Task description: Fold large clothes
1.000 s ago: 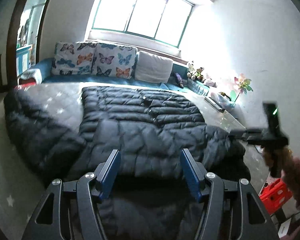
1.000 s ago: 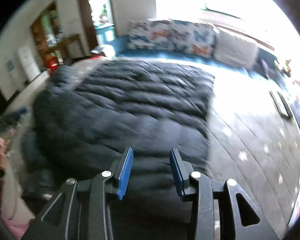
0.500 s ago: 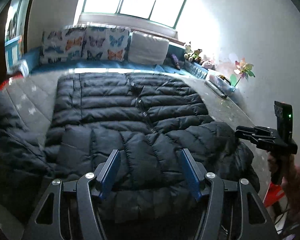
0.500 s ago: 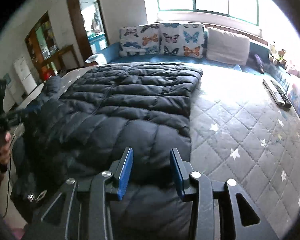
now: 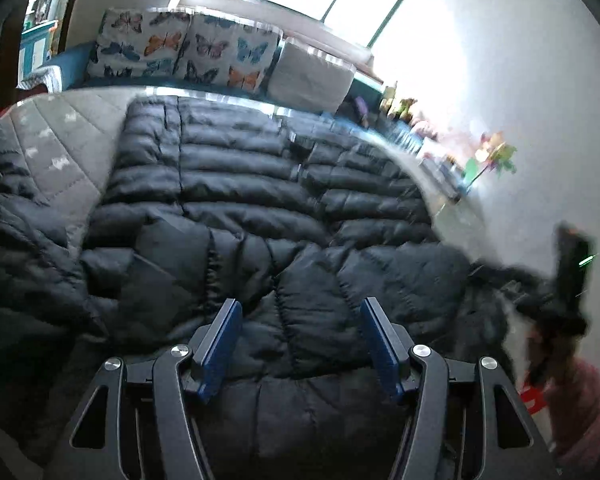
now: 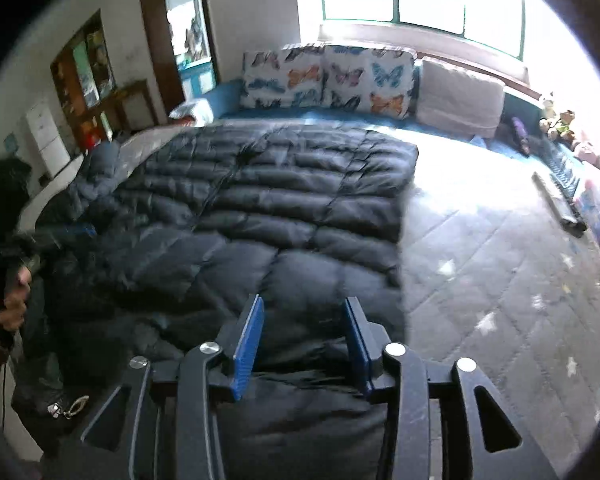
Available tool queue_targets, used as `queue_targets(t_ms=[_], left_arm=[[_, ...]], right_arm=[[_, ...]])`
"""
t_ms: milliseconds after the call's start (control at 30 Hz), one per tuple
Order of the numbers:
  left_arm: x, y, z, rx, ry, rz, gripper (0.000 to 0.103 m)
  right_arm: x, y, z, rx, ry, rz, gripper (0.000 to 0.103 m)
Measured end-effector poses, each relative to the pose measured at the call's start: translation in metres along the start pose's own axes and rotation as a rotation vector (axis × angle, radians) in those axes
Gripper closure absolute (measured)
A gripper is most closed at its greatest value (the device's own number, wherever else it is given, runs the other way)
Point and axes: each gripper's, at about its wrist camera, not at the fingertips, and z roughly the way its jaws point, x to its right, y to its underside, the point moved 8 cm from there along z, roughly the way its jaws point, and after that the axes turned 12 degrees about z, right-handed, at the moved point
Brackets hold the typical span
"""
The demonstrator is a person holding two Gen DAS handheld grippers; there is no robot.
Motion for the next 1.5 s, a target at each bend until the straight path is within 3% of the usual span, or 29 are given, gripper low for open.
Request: queue_targets(t_ms=[67, 167, 267, 367, 467, 833, 900, 1000, 1100, 1333, 1500], left_arm=[[-0.008, -0.004, -0.024, 0.053, -0.027, -0.015, 0.038], [-0.046, -0.004, -0.062, 0.126, -0.113, -0.070, 0.038], [-0.087, 0.004, -0.085, 0.169, -0.171, -0.143, 0.038], [-0.127, 0.017, -0.089, 0.186, -0.161, -0.242, 0.038], [-0.154, 0.022, -0.068, 0.169, -0.106, -0.318, 0.038], [-0.174, -0.014, 0.009, -0.047, -0.221, -0.124, 0.036], [-0.170, -0.021, -0.001, -0.014, -0.202, -0.101, 0.036], [-0.178, -0.037, -0.040, 0.118, -0.224, -0.098, 0.036], [-0.212, -0.045, -0.071, 0.204, -0.297, -0.169, 0.036], [-0.327, -0.035, -0.072, 0.153, -0.528, -0.385, 0.036], [-0.377, -0.025, -0.058, 0.133, -0.487, -0.513, 0.036]], right_arm=[[-0.001, 0.012, 0.019, -0.040, 0.032, -0.021, 0.055], [-0.004, 0.016, 0.023, -0.018, 0.055, -0.044, 0.054], [-0.002, 0.016, 0.023, -0.028, 0.033, -0.021, 0.049], [-0.002, 0.016, 0.024, -0.028, 0.025, -0.016, 0.047], [-0.003, 0.016, 0.026, -0.024, 0.026, -0.017, 0.045], [-0.005, 0.018, 0.027, -0.020, 0.030, -0.018, 0.044], [-0.005, 0.019, 0.027, -0.021, 0.030, -0.019, 0.044], [-0.005, 0.019, 0.027, -0.020, 0.031, -0.019, 0.044], [-0.005, 0.018, 0.027, -0.019, 0.031, -0.020, 0.044], [-0.005, 0.019, 0.027, -0.013, 0.031, -0.014, 0.044], [-0.005, 0.019, 0.028, -0.014, 0.031, -0.014, 0.044]])
